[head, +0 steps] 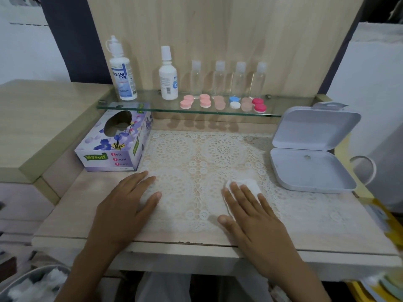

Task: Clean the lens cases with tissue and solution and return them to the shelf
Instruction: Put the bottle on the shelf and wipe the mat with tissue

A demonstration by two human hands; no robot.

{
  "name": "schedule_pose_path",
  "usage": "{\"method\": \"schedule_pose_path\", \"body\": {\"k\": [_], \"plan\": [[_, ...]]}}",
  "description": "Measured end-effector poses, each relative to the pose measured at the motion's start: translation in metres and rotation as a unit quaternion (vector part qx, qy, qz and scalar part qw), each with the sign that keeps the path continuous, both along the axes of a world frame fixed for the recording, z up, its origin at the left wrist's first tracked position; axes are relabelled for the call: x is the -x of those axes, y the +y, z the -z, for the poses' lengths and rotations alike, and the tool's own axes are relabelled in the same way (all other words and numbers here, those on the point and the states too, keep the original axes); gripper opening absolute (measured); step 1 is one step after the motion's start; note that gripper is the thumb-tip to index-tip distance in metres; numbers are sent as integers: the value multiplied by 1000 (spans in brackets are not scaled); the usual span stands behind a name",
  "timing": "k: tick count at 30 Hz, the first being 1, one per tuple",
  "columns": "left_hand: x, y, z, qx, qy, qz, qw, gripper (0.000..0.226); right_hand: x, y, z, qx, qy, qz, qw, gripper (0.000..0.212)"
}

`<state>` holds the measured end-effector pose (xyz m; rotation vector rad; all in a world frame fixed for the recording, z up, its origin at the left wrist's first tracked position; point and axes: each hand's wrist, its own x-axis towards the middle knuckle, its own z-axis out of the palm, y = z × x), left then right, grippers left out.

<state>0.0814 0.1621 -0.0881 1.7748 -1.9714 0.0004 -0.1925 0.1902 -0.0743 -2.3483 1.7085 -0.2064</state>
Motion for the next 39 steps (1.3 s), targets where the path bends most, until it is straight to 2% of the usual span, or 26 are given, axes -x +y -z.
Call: {"method": "schedule_pose_path", "body": {"k": [4, 8, 13, 17, 21, 25, 28, 34, 39], "plan": [[-1, 0, 1, 12, 3, 5, 1000, 63, 14, 17, 0, -2, 22, -2, 1000, 83], [-1, 0, 1, 20, 4, 7, 1000, 62, 50, 23, -4, -7, 32, 38, 999, 71], [0, 1, 1, 21, 6, 4, 1000, 61, 89, 29, -2, -15, 4, 109, 994, 86], [0, 1, 1, 21, 1, 6, 1000, 62, 78, 28, 3, -6, 13, 145, 989, 98], [1, 1, 0, 16, -1, 7, 1000, 64, 49, 20, 2, -3, 26, 99, 995, 90], [0, 0, 0, 11, -2, 7, 1000, 65, 25, -4, -3, -7, 5, 46, 999, 92], [0, 0, 1, 7, -3, 8, 1000, 66, 12, -38, -2, -11, -19, 28, 999, 92], [0, 0, 0, 9, -10, 12, 1000, 66, -14, -137, 0, -31, -5, 11, 999, 73], [1, 1, 0, 5, -19, -7, 1000, 67, -59, -171, -2, -34, -14, -13, 999, 76]]}}
